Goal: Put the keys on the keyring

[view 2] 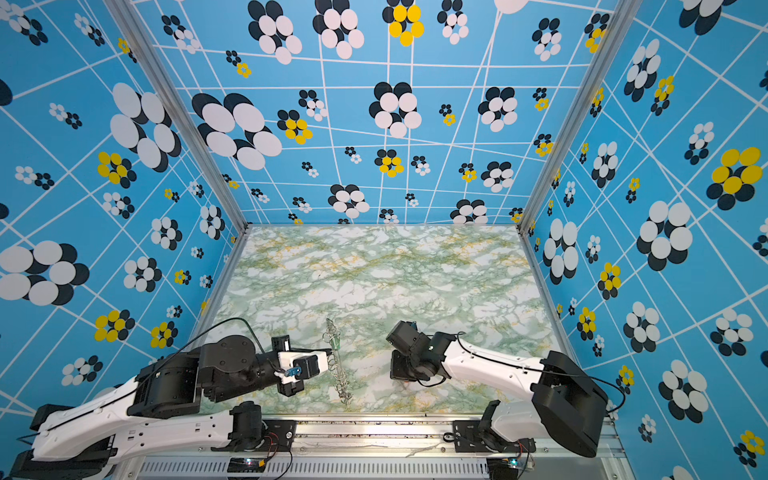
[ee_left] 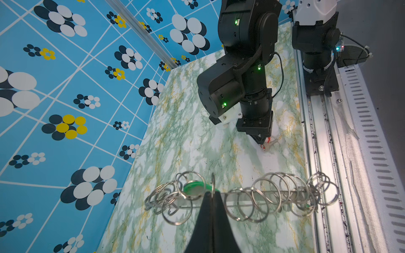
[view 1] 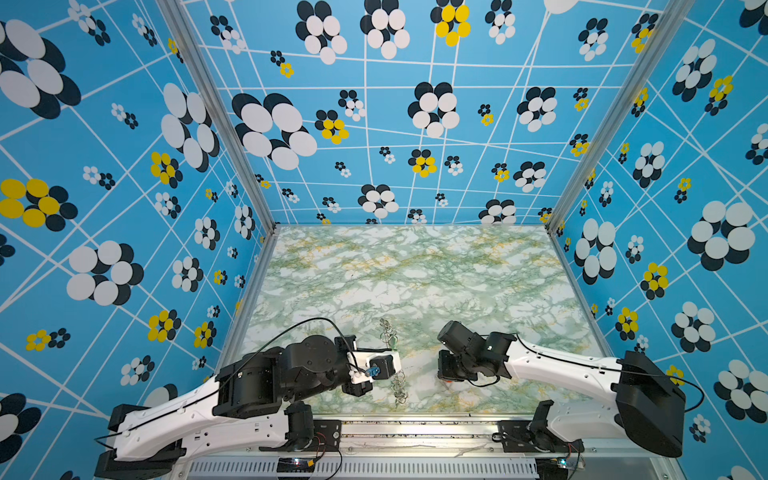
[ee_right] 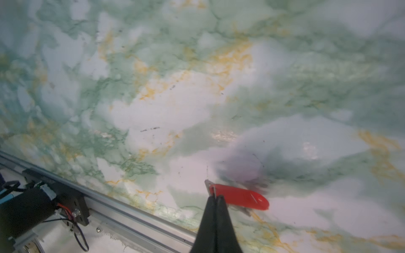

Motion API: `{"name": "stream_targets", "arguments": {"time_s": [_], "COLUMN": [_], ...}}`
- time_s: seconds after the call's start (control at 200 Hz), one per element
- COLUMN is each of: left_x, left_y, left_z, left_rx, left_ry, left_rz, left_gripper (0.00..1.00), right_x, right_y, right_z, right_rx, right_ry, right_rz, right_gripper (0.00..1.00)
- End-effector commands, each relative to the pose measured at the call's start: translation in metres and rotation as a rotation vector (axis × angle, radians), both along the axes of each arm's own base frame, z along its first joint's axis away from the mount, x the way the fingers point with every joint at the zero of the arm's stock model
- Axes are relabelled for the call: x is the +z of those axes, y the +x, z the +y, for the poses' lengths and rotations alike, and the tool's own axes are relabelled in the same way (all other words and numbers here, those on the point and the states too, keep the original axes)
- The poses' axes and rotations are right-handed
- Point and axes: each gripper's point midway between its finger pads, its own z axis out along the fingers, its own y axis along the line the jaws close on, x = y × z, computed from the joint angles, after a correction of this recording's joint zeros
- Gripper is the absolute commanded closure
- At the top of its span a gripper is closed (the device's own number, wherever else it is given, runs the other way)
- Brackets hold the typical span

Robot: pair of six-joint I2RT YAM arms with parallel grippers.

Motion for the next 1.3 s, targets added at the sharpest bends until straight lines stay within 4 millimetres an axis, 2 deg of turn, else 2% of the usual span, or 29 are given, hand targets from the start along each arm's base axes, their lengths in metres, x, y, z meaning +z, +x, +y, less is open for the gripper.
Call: {"name": "stream_targets", "arguments": {"time_s": [0.0, 0.115, 0.235, 0.43, 0.605, 0.805, 1.109, 1.294], "left_x": [0.008, 0.007, 0.008, 0.012, 0.012, 0.014, 0.032, 0.036], "left_y": [0.002, 0.003, 0.003, 0.004, 0.005, -0.005, -0.021, -0.023], "left_z": [-0.012, -0.021, -0.032, -0.047, -0.054, -0.062, -0.077, -0.089], "left_rx": [-0.008, -0.020, -0.035, -0.054, -0.060, -0.130, -0.244, -0.277], "left_ry": [-0.052, -0.055, -0.064, -0.078, -0.060, -0.040, -0.124, -0.125], "left_rz": [-0.009, -0.002, 0.002, 0.010, 0.017, 0.015, -0.048, -0.067], "left_gripper": [1.00, 1.00, 1.00, 1.00, 1.00, 1.00, 1.00, 1.00], "right_x": [0.021, 0.046, 0.090, 0.132, 0.171, 0.218, 0.255, 0.260], "right_y": [0.001, -0.001, -0.012, -0.029, -0.042, -0.061, -0.062, -0.062], "right_z": [-0.004, 0.004, 0.016, 0.007, -0.001, -0.011, -0.013, -0.013], "right_rx": [0.151, 0.282, 0.477, 0.700, 0.830, 0.987, 1.075, 1.105], "right_ry": [-0.016, 0.057, 0.210, 0.278, 0.321, 0.345, 0.309, 0.298], "right_rz": [-0.105, -0.195, -0.355, -0.452, -0.618, -0.757, -0.860, -0.887], "right_gripper": [1.00, 1.00, 1.00, 1.00, 1.00, 1.00, 1.00, 1.00]}}
